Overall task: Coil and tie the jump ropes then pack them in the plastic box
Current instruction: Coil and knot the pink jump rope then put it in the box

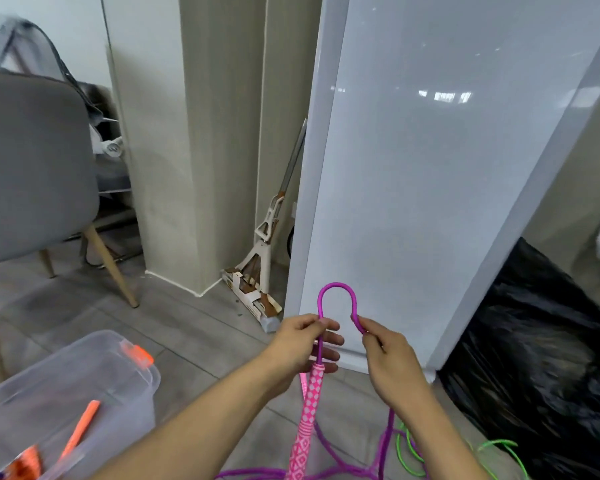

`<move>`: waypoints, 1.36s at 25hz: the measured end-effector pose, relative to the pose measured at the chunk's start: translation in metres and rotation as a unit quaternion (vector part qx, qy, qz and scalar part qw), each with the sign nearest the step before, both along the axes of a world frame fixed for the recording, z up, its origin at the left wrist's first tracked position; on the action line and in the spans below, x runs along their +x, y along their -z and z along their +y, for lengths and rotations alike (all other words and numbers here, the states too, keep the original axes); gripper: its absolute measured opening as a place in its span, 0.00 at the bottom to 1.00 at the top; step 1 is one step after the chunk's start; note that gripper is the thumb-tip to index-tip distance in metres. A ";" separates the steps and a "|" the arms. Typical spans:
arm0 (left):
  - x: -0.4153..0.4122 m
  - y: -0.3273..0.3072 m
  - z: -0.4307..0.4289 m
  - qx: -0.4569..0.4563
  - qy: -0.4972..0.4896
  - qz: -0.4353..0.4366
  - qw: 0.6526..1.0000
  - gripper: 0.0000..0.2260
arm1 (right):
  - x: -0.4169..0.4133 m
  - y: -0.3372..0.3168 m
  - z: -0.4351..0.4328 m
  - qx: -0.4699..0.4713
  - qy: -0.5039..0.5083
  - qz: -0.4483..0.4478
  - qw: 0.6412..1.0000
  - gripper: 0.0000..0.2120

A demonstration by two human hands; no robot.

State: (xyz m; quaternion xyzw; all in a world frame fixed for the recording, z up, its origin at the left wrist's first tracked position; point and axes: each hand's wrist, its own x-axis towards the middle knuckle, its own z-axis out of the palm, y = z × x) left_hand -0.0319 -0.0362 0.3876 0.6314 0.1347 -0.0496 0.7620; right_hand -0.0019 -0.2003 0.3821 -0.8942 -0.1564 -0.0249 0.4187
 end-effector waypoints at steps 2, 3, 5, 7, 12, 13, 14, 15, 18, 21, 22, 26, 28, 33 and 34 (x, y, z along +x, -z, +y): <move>0.002 -0.005 -0.001 -0.010 -0.005 0.001 1.000 0.12 | 0.001 -0.001 0.007 0.010 0.009 0.007 1.000 0.17; 0.003 -0.009 -0.003 -0.017 -0.002 -0.004 1.000 0.12 | 0.000 -0.003 0.009 0.038 0.017 0.006 0.999 0.15; 0.004 -0.012 -0.002 -0.029 -0.004 -0.012 0.999 0.12 | 0.000 -0.004 0.010 0.103 0.046 0.005 0.994 0.09; 0.002 -0.008 0.001 -0.013 -0.011 -0.011 1.000 0.13 | -0.004 0.001 0.017 0.146 0.052 0.009 0.988 0.08; -0.004 0.005 -0.010 0.006 0.032 -0.008 0.999 0.15 | -0.019 -0.002 0.027 0.217 0.040 0.022 0.975 0.07; -0.005 0.005 -0.010 -0.002 0.028 -0.009 1.000 0.15 | -0.020 -0.004 0.029 0.221 0.026 0.028 0.975 0.09; -0.002 0.006 -0.008 -0.005 0.015 -0.010 1.000 0.14 | -0.020 -0.006 0.030 0.208 0.011 0.031 0.977 0.11; 0.001 0.006 -0.007 0.001 -0.003 -0.009 1.000 0.14 | -0.021 -0.006 0.030 0.187 -0.004 0.039 0.982 0.13; 0.008 0.006 -0.008 0.045 -0.067 -0.009 0.997 0.12 | -0.023 -0.003 0.030 0.114 -0.018 0.039 0.993 0.14; 0.012 -0.003 0.002 -0.016 -0.118 -0.009 0.993 0.08 | -0.024 -0.002 0.023 0.059 0.001 0.052 0.997 0.03; 0.014 -0.004 0.008 -0.062 -0.134 -0.010 0.989 0.08 | -0.023 -0.003 0.019 0.039 -0.018 0.072 0.996 0.03; 0.025 -0.001 0.024 -0.234 -0.183 -0.001 0.955 0.07 | -0.017 -0.007 0.002 -0.023 -0.115 0.143 0.983 0.08; 0.031 0.005 0.031 -0.275 -0.195 0.007 0.942 0.09 | -0.013 -0.010 -0.008 -0.024 -0.120 0.178 0.976 0.10; 0.032 0.009 0.046 -0.090 -0.254 -0.018 0.963 0.10 | 0.001 -0.014 -0.047 -0.111 -0.042 0.152 0.981 0.12; 0.032 0.009 0.046 -0.014 -0.249 -0.024 0.968 0.09 | 0.004 -0.014 -0.053 -0.140 -0.001 0.119 0.983 0.11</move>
